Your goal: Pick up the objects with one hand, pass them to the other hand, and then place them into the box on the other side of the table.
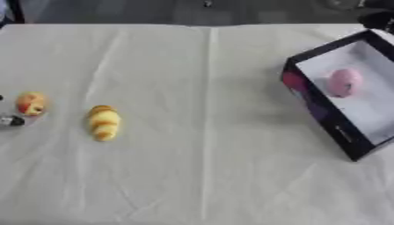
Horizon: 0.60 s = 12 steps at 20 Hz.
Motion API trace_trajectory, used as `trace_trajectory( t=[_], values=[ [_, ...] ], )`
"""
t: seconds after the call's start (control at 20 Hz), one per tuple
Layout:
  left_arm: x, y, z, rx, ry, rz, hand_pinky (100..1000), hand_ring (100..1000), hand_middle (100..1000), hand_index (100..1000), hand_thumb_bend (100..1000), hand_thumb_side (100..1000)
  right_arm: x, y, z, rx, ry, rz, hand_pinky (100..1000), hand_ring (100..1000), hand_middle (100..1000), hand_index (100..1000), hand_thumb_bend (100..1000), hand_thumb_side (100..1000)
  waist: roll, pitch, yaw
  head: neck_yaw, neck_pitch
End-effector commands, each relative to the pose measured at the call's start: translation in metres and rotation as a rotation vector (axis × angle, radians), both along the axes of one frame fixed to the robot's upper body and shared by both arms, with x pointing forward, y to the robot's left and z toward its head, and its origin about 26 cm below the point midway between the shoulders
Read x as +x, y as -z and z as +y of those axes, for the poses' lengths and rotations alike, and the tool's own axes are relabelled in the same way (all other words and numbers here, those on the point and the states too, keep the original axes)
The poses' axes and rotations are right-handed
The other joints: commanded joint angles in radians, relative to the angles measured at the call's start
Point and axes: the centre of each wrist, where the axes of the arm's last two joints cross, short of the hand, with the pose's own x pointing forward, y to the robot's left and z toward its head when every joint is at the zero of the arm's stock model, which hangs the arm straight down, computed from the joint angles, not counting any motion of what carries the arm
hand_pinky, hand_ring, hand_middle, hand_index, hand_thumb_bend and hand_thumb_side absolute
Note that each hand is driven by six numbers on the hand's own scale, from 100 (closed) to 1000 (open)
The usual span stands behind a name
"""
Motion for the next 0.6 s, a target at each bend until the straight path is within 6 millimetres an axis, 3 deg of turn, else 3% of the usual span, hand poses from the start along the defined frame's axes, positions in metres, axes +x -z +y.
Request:
trace_trajectory(
  t=[0.05, 0.6],
  values=[
    [0.002, -0.015, 0.006, 0.02, -0.012, -0.028, 877, 838, 748, 751, 705, 262, 0.0, -0.012, -0.002, -0.027, 0.002, -0.03, 1000, 964, 1000, 1000, 100, 314, 0.003, -0.024, 0.0, 0.002, -0.003],
    [0.012, -0.014, -0.009, -0.004, -0.008, -0.075, 872, 833, 743, 752, 638, 253, 0.002, -0.008, -0.003, -0.043, 0.004, -0.037, 1000, 963, 1000, 1000, 100, 295, 0.0, -0.023, -0.003, 0.009, -0.003]
  ],
)
